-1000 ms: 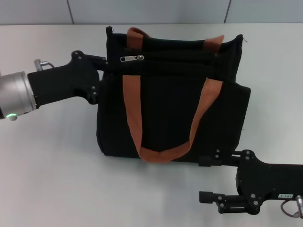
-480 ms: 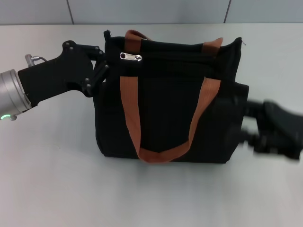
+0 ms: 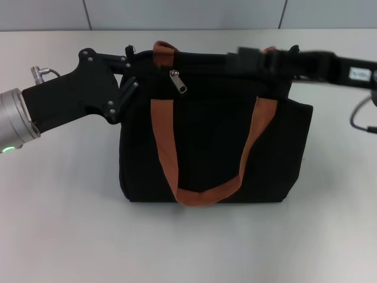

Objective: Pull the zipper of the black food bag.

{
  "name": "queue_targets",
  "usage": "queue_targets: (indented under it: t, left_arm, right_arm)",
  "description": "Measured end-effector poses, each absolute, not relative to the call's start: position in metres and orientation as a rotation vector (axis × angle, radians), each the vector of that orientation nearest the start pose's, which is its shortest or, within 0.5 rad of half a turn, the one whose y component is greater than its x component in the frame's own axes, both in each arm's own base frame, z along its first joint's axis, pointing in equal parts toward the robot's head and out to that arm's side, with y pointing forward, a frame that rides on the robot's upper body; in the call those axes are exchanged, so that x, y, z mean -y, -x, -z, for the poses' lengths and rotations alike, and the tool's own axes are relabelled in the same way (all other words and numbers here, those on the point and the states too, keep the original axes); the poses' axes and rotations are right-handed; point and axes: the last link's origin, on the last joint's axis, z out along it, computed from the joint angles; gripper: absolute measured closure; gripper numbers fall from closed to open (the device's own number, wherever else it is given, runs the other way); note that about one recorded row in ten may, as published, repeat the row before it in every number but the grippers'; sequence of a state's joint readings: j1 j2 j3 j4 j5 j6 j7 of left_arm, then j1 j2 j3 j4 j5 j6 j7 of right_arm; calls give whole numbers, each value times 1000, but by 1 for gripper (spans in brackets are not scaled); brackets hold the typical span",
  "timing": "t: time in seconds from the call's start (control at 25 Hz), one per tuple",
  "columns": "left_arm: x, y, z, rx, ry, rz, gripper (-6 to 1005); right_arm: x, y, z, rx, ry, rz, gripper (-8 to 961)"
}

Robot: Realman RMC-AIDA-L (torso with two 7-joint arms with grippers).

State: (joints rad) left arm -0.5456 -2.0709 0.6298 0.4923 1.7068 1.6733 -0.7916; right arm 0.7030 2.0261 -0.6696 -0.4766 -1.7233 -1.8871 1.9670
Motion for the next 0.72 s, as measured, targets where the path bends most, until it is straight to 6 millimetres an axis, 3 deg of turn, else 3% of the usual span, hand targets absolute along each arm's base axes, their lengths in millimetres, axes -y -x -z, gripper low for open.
queue_targets:
  t: [0.24,0.44,0.72]
  left_arm:
    - [-330,237,-11,-50,2458,1013,996]
    - [-331,237,-12,-46,2459,1010,996]
    - [-332,235,-12,-46,2464,1016,995]
  right_arm:
    - [-355,-162,-22,-1509,2812,-1284,286]
    - [-365,-154,-31,-1571,2817,-1158,294]
    - [-376,-144,-19,-1594,2871,-867,306]
